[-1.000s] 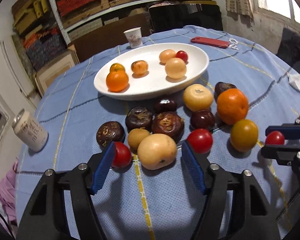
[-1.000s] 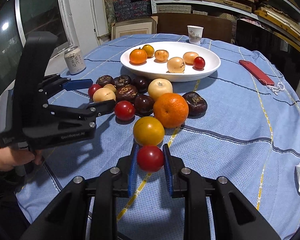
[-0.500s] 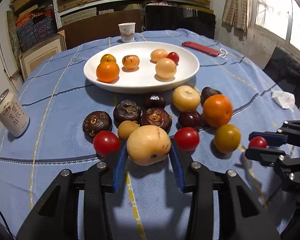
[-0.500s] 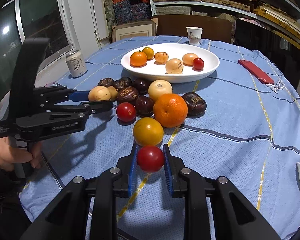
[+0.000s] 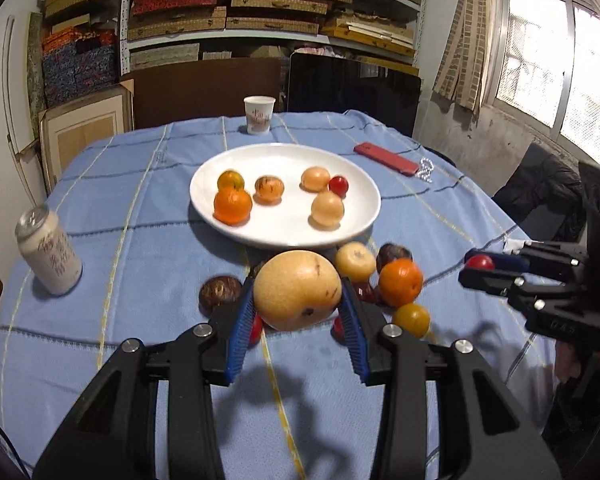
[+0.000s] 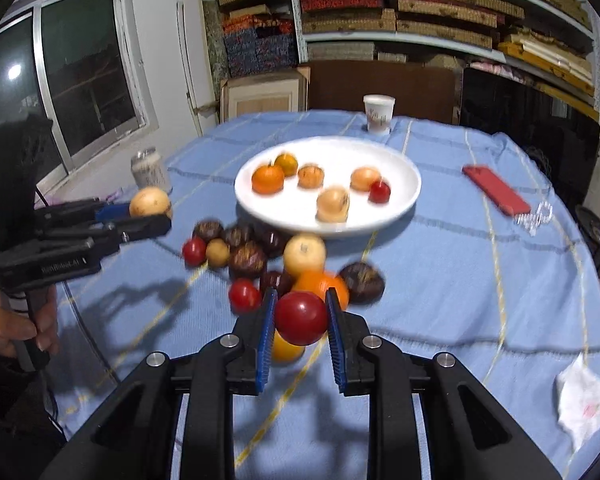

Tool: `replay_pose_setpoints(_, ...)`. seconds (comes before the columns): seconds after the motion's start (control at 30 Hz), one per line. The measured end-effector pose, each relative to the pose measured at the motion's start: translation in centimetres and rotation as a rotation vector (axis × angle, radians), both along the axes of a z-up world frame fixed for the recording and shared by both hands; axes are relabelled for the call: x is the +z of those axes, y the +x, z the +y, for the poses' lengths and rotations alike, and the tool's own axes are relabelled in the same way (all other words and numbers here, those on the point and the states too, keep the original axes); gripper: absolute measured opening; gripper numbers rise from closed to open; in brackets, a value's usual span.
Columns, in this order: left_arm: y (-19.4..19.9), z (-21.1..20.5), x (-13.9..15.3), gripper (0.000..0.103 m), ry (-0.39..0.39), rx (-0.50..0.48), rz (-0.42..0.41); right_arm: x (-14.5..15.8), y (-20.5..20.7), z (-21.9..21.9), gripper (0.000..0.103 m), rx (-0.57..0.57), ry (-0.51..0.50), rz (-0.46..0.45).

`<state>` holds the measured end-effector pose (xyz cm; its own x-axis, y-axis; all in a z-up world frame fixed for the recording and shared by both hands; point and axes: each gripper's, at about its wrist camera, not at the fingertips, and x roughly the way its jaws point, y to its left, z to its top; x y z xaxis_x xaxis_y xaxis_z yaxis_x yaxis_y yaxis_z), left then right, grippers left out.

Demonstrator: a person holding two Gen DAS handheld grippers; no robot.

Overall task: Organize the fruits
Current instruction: 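Carry the tomato and pale pear over the white plate and lower them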

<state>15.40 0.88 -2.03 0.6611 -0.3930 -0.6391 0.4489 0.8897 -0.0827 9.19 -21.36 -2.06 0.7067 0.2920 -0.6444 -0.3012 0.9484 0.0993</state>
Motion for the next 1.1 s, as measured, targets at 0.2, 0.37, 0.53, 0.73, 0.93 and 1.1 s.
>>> replay_pose_setpoints(0.2,4.8,-2.0,1.8,0.040,0.019,-0.014,-0.013,4.1,4.6,-0.1,0.025,0.013,-0.043,-0.082)
replay_pose_setpoints(0.37,9.8,-4.0,0.8,0.040,0.055,0.003,0.016,4.4,10.6,-0.2,0.025,-0.028,-0.092,-0.055)
replay_pose_setpoints(0.53,13.9,-5.2,-1.8,0.040,0.084,0.024,0.075,2.1,15.6,-0.6,0.025,-0.065,-0.089,0.049)
replay_pose_setpoints(0.73,16.2,-6.2,-4.0,0.040,0.104,0.027,0.106,-1.0,18.3,-0.1,0.025,-0.083,-0.092,0.111)
replay_pose_setpoints(0.93,17.2,-6.6,-4.8,0.040,0.118,0.033,0.107,-2.5,19.7,-0.2,0.025,-0.099,-0.107,0.132)
replay_pose_setpoints(1.1,17.5,-6.9,-4.8,0.040,0.124,0.031,0.106,-2.8,20.2,0.0,0.025,-0.097,-0.111,0.138)
